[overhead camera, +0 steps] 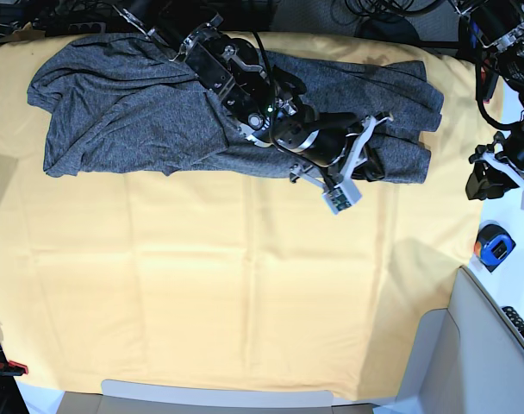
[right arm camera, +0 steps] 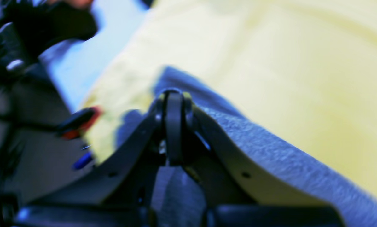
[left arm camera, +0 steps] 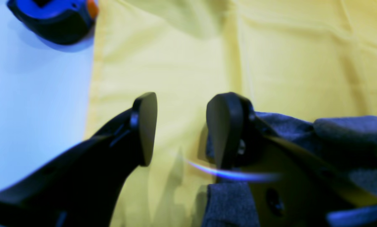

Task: Fold the T-shirt properly
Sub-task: 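Drag the sleeve cuff across the folded body toward the left gripper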

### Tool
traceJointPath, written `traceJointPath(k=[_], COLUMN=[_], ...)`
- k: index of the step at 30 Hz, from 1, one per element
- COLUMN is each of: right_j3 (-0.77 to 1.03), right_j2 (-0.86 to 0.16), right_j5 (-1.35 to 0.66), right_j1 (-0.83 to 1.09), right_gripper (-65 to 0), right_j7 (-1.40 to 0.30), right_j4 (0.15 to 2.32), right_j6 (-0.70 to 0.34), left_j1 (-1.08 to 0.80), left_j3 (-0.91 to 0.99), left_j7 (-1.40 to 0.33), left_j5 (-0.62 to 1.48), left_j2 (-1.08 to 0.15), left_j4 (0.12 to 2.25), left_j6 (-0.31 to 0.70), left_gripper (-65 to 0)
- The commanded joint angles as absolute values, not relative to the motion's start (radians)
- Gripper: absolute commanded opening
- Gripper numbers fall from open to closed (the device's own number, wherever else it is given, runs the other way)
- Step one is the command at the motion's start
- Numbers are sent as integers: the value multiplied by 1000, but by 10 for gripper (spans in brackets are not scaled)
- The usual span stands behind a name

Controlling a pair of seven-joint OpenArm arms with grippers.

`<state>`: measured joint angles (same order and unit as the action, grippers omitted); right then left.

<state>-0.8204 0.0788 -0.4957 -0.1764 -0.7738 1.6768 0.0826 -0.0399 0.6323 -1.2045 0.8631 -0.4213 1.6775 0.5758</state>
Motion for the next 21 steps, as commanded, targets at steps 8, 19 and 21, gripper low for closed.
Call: traceJointPath(k=[8,19,21], right_j3=[-966,-1047,-1049], right_j2=[127,157,157], right_j5=[-496,-496,-498], right_j1=[-297,-331,-326], right_gripper=[-650,-616,-507], right_j7=[-745,-745,-745], right_j4=[1583,1446,1443], right_j6=[81,81,81], left_j1=[-28,-30,-48], left_j3=[711,769,769], left_j7=[-1202,-1259,-1259], left_j5=[877,880,880], left_j2=[-440,-437,-437], left_j4=[1778,1779,1779], left_j6=[579,582,582], left_gripper=[-364,-364,-364])
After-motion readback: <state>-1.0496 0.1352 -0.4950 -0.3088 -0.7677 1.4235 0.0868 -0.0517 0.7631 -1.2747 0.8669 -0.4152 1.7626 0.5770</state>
